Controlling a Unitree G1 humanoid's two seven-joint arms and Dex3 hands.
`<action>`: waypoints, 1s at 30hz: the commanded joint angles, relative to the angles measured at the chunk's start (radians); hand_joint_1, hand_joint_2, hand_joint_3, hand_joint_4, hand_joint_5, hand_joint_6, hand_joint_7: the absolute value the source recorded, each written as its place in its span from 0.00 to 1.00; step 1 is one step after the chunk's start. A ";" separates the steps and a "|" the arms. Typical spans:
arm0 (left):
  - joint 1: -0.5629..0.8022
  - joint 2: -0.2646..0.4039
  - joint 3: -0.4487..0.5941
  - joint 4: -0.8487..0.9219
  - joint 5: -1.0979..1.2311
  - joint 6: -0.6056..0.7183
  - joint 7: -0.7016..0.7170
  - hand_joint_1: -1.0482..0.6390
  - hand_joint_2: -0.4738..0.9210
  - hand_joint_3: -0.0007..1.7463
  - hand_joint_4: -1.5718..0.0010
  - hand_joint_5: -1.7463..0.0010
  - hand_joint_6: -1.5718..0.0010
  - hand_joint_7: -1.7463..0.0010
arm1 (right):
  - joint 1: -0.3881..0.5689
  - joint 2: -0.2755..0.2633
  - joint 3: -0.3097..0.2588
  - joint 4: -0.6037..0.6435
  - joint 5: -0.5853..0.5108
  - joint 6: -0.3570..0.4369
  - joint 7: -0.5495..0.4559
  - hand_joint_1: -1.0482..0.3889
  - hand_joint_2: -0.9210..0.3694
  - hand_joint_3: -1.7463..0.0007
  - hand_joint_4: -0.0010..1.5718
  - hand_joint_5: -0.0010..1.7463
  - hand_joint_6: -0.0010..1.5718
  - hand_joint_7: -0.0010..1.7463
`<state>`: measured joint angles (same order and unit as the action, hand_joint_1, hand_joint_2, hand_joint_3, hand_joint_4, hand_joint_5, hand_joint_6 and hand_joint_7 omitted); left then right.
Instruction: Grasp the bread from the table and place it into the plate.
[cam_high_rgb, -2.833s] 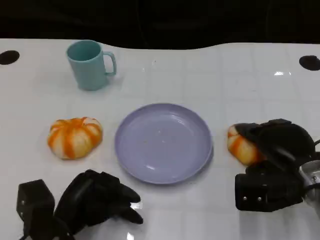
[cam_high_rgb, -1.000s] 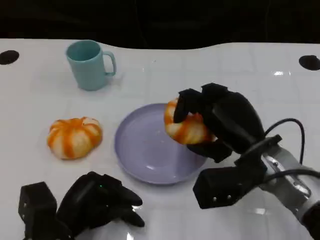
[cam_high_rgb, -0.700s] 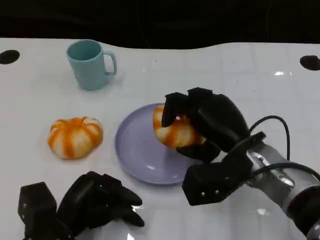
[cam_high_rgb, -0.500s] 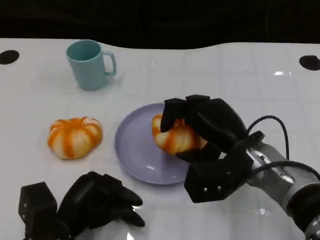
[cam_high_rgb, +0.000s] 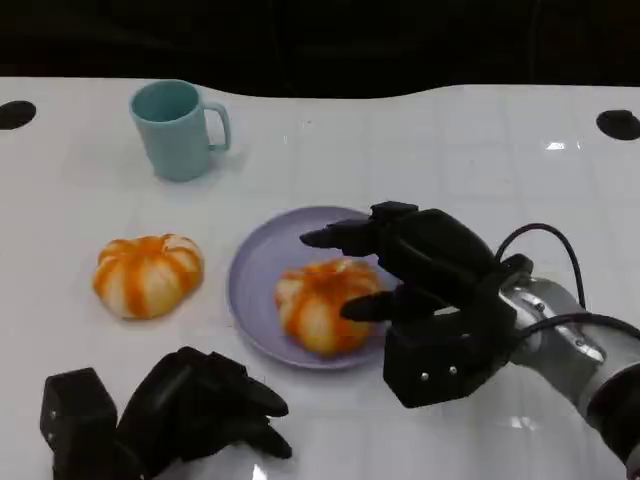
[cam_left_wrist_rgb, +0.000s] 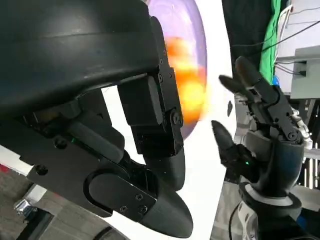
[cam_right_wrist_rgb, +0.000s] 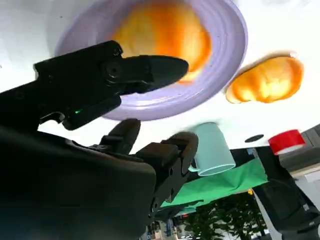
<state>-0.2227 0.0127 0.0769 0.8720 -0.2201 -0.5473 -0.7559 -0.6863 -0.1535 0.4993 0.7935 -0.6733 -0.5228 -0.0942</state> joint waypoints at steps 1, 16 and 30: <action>0.010 0.007 0.003 -0.008 -0.007 0.002 -0.004 0.00 0.91 0.00 0.01 0.89 0.02 1.00 | 0.029 -0.032 -0.005 -0.071 0.006 0.032 0.037 0.17 0.00 0.76 0.04 0.34 0.16 0.00; 0.004 0.006 0.009 0.018 -0.006 -0.013 0.005 0.00 0.91 0.00 0.00 0.89 0.02 1.00 | 0.171 -0.095 -0.066 -0.296 0.072 0.034 0.080 0.18 0.00 0.76 0.11 0.40 0.24 0.04; 0.003 0.010 0.015 0.003 -0.018 0.007 -0.004 0.00 0.90 0.00 0.00 0.88 0.02 1.00 | 0.450 -0.108 -0.195 -0.439 0.225 -0.121 0.017 0.35 0.00 0.83 0.36 0.85 0.37 0.49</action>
<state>-0.2146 0.0091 0.0840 0.8688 -0.2273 -0.5532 -0.7561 -0.2851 -0.2451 0.3331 0.3750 -0.4920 -0.6132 -0.0718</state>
